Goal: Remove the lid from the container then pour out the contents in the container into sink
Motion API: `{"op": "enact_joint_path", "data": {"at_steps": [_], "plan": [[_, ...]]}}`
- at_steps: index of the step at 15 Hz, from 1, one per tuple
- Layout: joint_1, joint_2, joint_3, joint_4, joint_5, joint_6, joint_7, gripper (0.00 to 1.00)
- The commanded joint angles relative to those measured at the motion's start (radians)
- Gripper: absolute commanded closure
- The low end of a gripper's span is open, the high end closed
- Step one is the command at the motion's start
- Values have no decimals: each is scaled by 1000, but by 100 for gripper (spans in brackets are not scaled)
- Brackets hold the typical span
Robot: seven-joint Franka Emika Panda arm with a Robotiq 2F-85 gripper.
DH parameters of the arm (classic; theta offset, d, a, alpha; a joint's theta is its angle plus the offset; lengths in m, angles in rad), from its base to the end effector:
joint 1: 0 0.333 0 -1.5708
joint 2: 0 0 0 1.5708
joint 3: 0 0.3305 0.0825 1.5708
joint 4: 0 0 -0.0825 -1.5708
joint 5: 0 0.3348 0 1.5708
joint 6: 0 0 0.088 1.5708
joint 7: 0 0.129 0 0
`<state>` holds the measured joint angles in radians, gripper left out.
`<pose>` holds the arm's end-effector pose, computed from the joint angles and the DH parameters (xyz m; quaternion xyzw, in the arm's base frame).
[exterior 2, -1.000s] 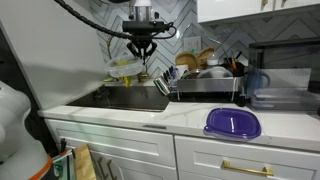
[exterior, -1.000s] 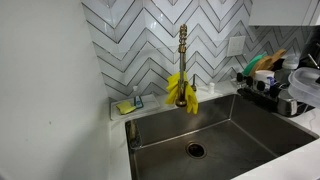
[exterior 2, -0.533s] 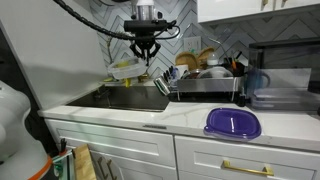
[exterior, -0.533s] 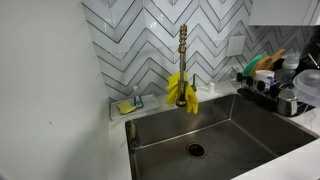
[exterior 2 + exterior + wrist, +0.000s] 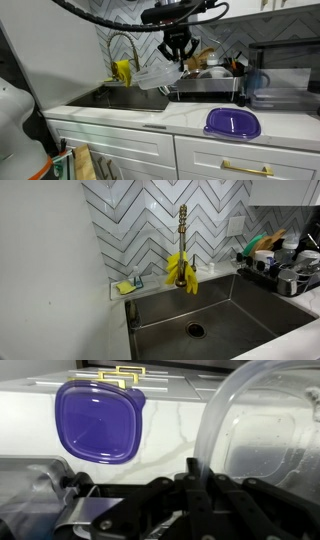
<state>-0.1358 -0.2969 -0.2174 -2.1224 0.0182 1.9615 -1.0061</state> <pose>0.4036 -0.1575 0.5496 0.9446 0.3194 0.0754 0.0090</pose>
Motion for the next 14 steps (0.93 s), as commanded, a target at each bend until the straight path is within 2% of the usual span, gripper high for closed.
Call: {"op": "enact_joint_path", "data": {"at_steps": [1,3,4,5,10,14], "plan": [[5,8,-20,8,-2,-2,2,95],[4,18,-20,15,-2,-1,3,95],[-4,40,-17,25,-27,12,22,99],[-18,75,-24,37,-47,55,39,99],[-52,224,-103,94,32,200,-38,99],[-97,360,-113,165,144,251,-54,99]]}}
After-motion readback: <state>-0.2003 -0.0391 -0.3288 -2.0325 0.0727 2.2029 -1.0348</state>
